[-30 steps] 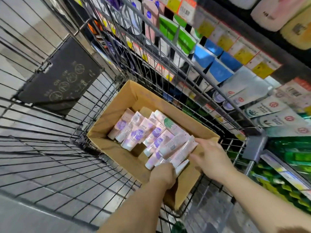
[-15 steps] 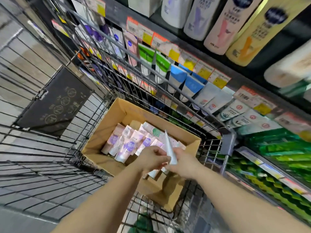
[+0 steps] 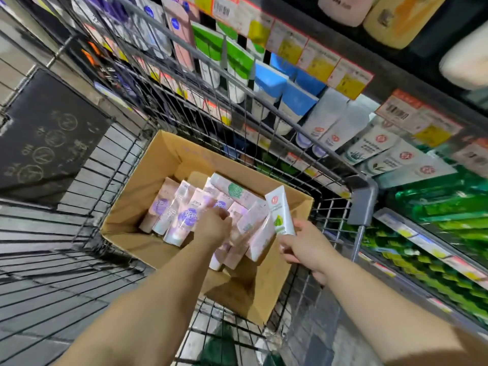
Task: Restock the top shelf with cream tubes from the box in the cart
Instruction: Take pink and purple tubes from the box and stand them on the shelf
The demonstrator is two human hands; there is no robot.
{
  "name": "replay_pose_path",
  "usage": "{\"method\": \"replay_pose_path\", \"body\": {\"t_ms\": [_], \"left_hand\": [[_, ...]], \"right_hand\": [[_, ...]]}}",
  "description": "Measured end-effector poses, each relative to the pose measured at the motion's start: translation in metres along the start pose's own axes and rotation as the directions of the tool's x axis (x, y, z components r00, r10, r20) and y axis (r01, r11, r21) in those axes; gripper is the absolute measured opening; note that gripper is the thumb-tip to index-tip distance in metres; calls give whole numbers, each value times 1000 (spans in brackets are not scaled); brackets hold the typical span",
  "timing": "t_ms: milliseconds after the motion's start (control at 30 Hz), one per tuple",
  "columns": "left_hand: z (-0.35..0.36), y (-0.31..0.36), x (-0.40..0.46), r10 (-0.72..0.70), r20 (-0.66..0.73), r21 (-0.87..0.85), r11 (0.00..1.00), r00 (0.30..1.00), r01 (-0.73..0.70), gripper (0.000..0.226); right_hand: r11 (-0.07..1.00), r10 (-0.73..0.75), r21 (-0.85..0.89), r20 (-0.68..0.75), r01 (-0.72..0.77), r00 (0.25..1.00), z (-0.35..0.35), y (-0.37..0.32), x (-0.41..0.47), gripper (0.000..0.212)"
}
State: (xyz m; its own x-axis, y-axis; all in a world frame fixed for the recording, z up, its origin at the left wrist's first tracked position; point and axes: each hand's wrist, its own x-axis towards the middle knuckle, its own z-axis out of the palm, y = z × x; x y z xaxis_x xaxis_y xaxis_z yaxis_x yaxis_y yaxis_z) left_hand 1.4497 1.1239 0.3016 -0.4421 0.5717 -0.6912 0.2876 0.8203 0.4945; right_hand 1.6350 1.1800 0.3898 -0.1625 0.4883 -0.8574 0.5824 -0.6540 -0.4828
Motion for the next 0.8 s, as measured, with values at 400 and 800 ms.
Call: {"method": "replay_pose_path", "body": {"t_ms": [400,800], "left_hand": [[11,37,56,-344,-31,-625,739,939,250,24],[-14,34,36,-255,-45,-672,723,966,160,56]], "right_hand": [[994,-41,105,82,33,996,-1,8,29,43],[996,-9,90,96,1,995,-3,-3,16,37]]}}
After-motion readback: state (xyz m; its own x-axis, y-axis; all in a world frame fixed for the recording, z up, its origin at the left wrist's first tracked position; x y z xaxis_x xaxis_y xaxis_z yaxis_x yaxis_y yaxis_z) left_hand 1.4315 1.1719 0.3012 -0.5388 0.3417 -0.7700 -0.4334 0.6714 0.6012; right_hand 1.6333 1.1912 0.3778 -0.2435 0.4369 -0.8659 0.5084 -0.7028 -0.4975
